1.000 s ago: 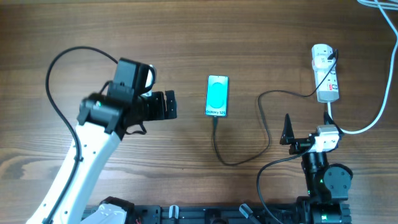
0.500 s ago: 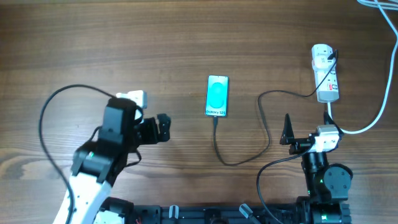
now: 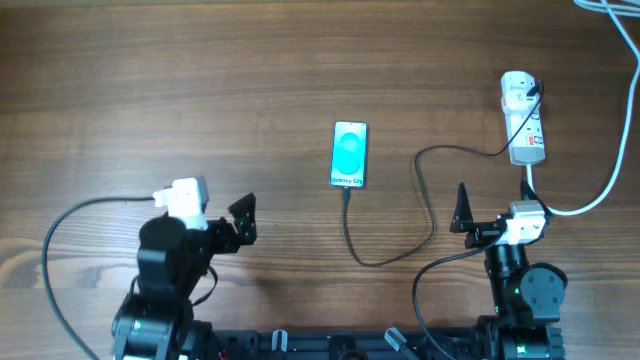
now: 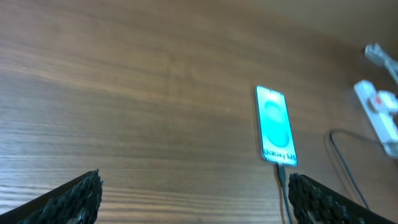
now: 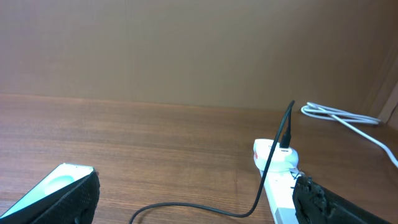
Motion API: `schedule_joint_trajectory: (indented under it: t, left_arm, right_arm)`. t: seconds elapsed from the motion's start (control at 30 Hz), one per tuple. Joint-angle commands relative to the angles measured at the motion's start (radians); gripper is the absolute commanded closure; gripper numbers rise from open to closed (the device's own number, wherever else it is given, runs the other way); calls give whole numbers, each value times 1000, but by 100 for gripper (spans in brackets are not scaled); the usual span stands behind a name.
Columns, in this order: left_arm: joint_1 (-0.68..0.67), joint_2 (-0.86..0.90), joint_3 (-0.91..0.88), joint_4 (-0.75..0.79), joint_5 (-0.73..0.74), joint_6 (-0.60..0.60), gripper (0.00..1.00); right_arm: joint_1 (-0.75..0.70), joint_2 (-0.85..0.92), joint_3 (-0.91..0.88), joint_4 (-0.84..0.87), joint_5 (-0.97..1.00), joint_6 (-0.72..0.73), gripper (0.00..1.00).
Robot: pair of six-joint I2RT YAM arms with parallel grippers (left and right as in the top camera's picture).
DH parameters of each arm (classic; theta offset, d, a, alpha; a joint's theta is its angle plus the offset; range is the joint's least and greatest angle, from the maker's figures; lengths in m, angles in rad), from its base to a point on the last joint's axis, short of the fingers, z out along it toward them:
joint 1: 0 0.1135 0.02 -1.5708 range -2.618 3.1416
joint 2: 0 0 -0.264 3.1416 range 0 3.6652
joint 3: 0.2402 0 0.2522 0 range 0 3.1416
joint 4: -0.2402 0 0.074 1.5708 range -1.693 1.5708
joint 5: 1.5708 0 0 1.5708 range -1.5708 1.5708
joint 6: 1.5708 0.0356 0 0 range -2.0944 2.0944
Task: Plug charger to phone and switch on socket
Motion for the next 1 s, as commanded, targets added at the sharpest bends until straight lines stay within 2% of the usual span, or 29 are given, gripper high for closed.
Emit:
schedule_joint_trajectory:
  t: [0.0, 0.13, 0.33, 0.97]
  left_arm:
    - [44, -143, -72, 7, 18, 16, 0]
    - [53, -271, -129, 14, 20, 17, 0]
    - [56, -357, -192, 51, 20, 16, 0]
    - [75, -466, -354, 428, 19, 16, 0]
  right_arm:
    - [-5, -12, -1, 3, 10, 4, 0]
    - [-5, -12, -1, 3, 10, 4, 0]
    - [-5, -12, -1, 3, 10, 4, 0]
    - [-5, -12, -1, 3, 10, 4, 0]
